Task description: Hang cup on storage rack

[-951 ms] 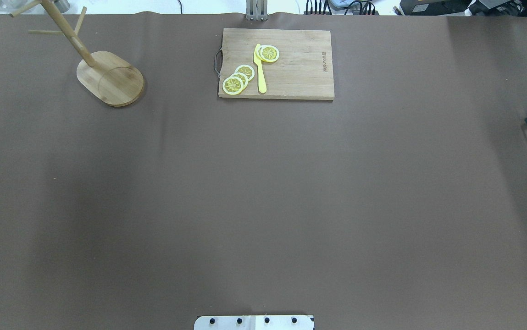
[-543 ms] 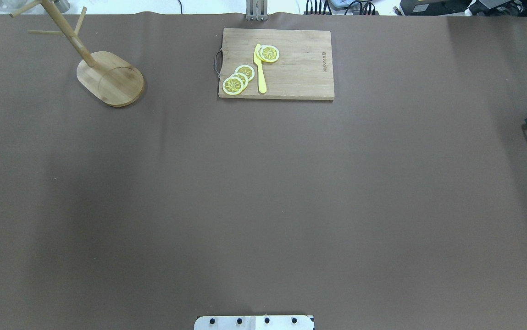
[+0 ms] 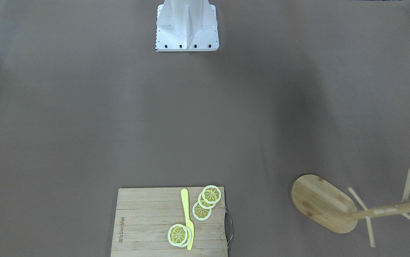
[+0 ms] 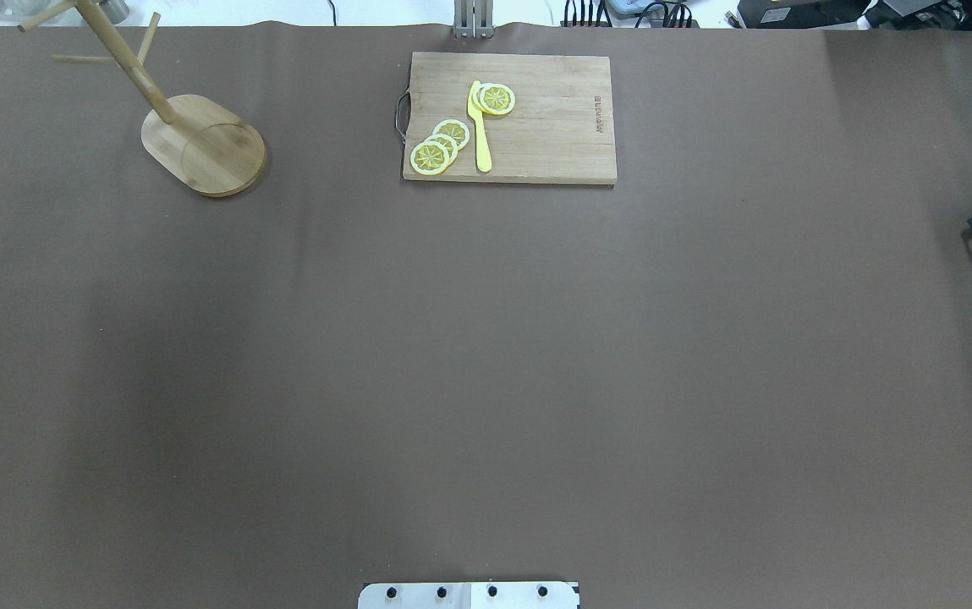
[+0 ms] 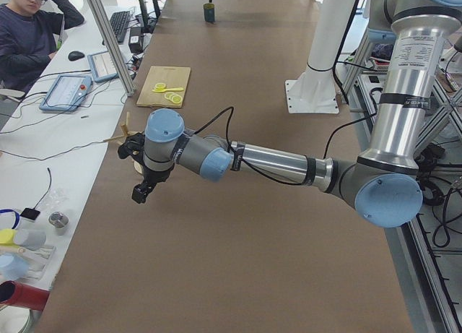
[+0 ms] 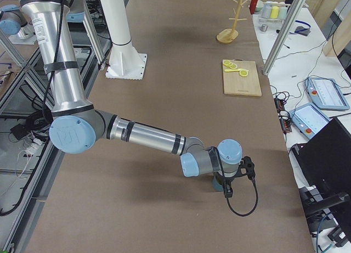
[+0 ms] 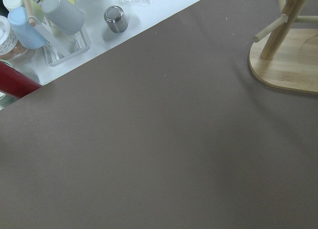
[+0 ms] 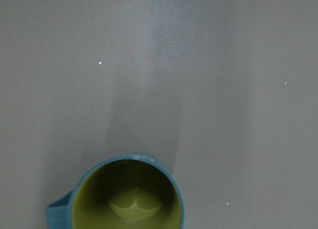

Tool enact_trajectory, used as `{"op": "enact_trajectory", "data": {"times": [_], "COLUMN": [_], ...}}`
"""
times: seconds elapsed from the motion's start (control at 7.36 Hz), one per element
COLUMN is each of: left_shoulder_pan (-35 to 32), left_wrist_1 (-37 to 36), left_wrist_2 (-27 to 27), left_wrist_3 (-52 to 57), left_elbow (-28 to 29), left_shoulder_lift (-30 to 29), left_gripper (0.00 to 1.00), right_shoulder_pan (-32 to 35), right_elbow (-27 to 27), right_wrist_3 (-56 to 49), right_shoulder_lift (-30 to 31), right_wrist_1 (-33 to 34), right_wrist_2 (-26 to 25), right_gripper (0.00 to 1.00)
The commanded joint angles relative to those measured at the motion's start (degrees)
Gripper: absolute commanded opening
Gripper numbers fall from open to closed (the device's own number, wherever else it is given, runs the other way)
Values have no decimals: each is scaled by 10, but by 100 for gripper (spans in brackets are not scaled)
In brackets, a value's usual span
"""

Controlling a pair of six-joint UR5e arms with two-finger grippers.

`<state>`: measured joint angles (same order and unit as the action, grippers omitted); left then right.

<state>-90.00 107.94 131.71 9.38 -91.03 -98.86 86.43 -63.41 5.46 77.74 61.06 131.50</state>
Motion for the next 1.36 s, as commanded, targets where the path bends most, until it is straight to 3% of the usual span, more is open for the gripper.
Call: {"op": "enact_trajectory", "data": {"times": [0.0, 0.68, 0.81, 0.95, 1.09, 1.22], "left_shoulder_pan": [0, 1, 1, 1, 1, 1], "left_wrist_1": [21, 22, 22, 22, 22, 22], "left_wrist_2": [-1, -1, -1, -1, -1, -1], "left_wrist_3": [-1, -1, -1, -1, -1, -1], "left_elbow": [6, 6, 6, 6, 6, 6], "left_shoulder_lift": [3, 3, 3, 3, 3, 3], "left_gripper": [99, 99, 99, 99, 99, 99], "right_shoulder_pan": [-6, -22, -23, -23, -23, -23], "right_elbow": [7, 23, 31, 31, 29, 25], "right_wrist_3": [1, 1, 1, 1, 0, 1], "right_shoulder_lift": [-5, -1, -1, 1, 1, 2], "right_wrist_1": [-5, -14, -15, -15, -15, -15], "right_wrist_2": [-4, -12, -12, -12, -12, -11], "right_gripper": [85, 66, 52, 23, 0, 0]}}
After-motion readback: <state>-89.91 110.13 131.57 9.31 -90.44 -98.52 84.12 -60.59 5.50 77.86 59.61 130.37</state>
